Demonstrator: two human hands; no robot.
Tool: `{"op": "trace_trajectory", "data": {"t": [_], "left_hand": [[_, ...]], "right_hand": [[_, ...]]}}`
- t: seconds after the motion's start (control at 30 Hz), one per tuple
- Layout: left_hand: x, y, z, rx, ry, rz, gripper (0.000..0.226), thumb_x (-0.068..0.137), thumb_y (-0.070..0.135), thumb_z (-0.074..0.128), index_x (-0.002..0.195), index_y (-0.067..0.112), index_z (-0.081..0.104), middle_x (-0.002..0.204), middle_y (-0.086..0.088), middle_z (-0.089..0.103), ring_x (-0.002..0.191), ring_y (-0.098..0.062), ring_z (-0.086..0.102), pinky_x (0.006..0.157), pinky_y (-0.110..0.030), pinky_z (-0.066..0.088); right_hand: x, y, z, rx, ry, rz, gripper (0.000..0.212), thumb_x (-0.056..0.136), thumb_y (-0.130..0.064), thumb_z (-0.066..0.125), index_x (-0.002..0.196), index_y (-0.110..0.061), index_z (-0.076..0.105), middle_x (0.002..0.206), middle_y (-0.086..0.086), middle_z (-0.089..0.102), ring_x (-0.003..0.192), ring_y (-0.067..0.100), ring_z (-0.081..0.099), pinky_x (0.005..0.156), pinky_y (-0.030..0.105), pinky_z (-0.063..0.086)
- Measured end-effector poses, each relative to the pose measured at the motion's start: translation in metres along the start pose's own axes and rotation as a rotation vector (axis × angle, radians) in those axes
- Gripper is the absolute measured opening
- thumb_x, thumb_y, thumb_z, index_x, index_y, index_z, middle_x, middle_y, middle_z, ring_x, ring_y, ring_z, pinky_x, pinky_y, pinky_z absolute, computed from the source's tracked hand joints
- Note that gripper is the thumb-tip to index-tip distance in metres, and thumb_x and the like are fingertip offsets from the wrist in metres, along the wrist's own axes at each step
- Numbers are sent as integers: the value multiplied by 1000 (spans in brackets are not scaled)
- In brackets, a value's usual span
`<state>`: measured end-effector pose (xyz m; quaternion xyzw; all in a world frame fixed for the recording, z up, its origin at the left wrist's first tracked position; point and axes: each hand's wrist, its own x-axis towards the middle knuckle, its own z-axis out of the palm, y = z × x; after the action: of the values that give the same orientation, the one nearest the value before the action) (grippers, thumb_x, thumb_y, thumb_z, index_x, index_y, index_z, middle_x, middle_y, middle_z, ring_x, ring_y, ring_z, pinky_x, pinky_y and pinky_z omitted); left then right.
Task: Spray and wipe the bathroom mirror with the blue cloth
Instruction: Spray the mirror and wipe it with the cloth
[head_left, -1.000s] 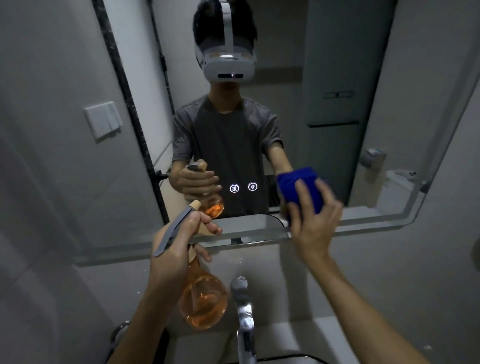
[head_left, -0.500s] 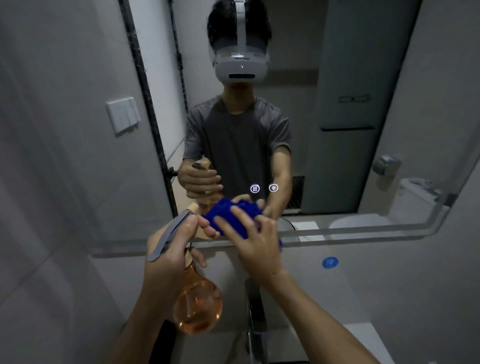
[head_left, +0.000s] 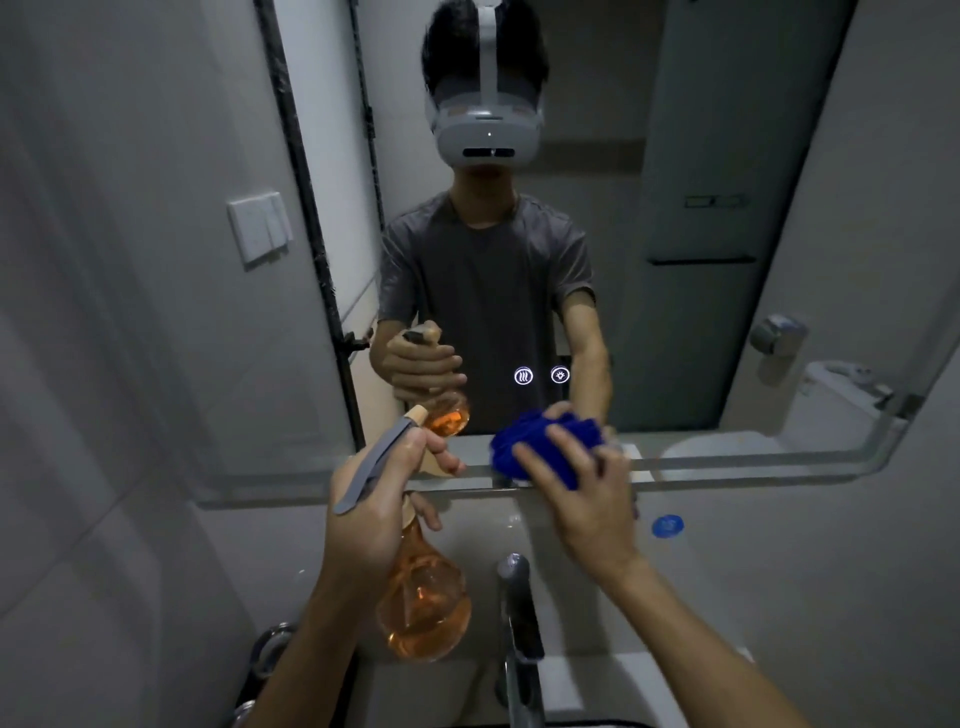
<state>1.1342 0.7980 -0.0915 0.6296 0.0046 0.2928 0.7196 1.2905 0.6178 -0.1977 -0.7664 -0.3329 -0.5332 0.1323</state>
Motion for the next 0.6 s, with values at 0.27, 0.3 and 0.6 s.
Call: {"op": "trace_trajectory", "data": {"t": [0.27,0.3,0.6], "left_hand": [[-3,7,-27,102,91,16,31,90,32,62,91,3,70,84,-23,72,55,-16,68,42,-25,50],[-4,7,-27,105,105,14,33,90,32,58,90,2,70,82,-22,72,55,-16,68,42,-26,50],[-12,7,-37,126,160,-7,26,96,24,57,88,3,70,74,-13,71,73,-34,71,53,-38,52]], "right_hand": [[14,-58,6,84,-126,-48,82,69,-9,75,143,-27,45,145,12,36,108,34,43,84,53,53],[15,-57,5,81,-140,-58,86,66,-8,77,143,-26,44,145,12,36,107,34,43,84,53,53],[21,-70,10,59,-171,-92,88,63,-14,82,142,-28,45,144,11,36,102,32,43,81,49,52]]}}
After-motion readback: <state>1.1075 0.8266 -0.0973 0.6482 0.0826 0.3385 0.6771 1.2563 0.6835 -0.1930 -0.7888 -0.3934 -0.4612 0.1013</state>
